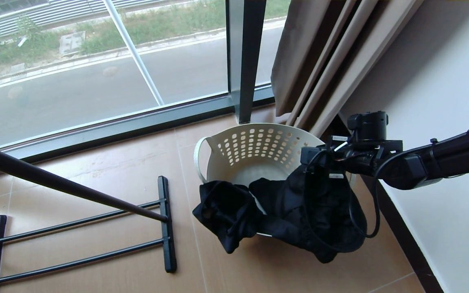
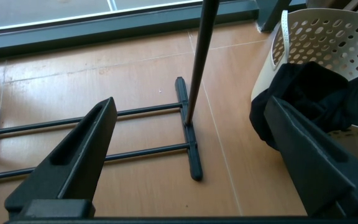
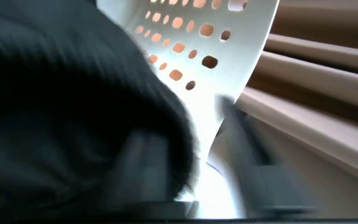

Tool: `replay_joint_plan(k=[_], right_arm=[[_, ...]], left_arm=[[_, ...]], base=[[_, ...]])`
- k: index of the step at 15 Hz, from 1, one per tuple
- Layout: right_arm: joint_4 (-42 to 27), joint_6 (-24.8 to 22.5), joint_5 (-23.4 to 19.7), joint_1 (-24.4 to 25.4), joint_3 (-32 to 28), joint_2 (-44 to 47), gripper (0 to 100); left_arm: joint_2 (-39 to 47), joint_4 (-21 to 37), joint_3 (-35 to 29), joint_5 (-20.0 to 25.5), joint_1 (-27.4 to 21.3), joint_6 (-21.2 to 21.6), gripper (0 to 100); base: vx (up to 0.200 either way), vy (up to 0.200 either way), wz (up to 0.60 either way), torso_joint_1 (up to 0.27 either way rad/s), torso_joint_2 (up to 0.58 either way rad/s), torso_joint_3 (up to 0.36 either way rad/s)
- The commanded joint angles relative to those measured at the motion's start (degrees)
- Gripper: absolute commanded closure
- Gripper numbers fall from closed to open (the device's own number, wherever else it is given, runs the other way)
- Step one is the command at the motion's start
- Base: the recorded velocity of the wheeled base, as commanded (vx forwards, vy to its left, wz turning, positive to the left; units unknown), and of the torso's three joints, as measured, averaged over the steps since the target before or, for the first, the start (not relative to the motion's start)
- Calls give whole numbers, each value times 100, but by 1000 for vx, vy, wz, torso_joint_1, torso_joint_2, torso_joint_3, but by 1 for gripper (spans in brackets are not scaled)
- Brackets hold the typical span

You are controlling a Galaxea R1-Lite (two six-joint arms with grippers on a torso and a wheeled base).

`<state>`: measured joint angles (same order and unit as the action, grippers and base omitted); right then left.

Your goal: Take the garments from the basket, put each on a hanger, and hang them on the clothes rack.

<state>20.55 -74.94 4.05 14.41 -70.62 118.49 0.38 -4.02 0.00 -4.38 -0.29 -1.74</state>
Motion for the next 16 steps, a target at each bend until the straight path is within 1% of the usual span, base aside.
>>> replay_joint_plan(k=[1, 2, 3, 4, 5, 8, 10, 11, 12, 13, 14, 15, 16], right_arm=[[10, 5, -9, 18, 136, -213, 100], [-43, 23, -9, 71, 330, -582, 100], [-245, 128, -9, 238, 505, -1021, 100], [-245, 128, -9, 238, 505, -1021, 100], [-781, 621, 0, 422, 743, -1768, 100], [-1370, 1368, 0, 563, 1208, -2867, 100], [-1730, 1833, 0, 818, 1358, -3438, 100], [-1897, 2150, 0, 1020, 1481, -3737, 100], [-1950, 2326, 17, 1169, 1578, -3922, 100], [-1950, 2624, 114, 1468, 1762, -4220, 100], [-1941, 2783, 263, 1662, 1815, -4370, 100], [-1941, 2809, 272, 1688, 1815, -4396, 100], [-1906, 3152, 316, 1820, 1797, -4431, 100]], left_arm=[[-3, -2, 0, -2, -6, -1, 0], [-3, -2, 0, -2, -6, -1, 0], [-3, -2, 0, -2, 3, -1, 0], [-3, -2, 0, -2, 3, -1, 0], [-3, -2, 0, -2, -6, -1, 0], [-3, -2, 0, -2, 3, -1, 0], [-3, -2, 0, -2, -6, -1, 0], [-3, -2, 0, -2, 3, -1, 0], [-3, -2, 0, -2, 3, -1, 0], [6, -2, 0, 7, -6, 34, 0], [6, -2, 0, 33, -6, 51, 0], [6, -2, 0, 33, -6, 60, 0], [-3, -2, 0, -2, -6, 25, 0]], base=[[0, 0, 0, 0, 0, 0], [0, 0, 0, 0, 0, 0], [0, 0, 0, 0, 0, 0], [0, 0, 0, 0, 0, 0], [0, 0, 0, 0, 0, 0], [0, 0, 0, 0, 0, 0], [0, 0, 0, 0, 0, 0], [0, 0, 0, 0, 0, 0], [0, 0, 0, 0, 0, 0], [0, 0, 0, 0, 0, 0], [0, 0, 0, 0, 0, 0], [0, 0, 0, 0, 0, 0], [0, 0, 0, 0, 0, 0]])
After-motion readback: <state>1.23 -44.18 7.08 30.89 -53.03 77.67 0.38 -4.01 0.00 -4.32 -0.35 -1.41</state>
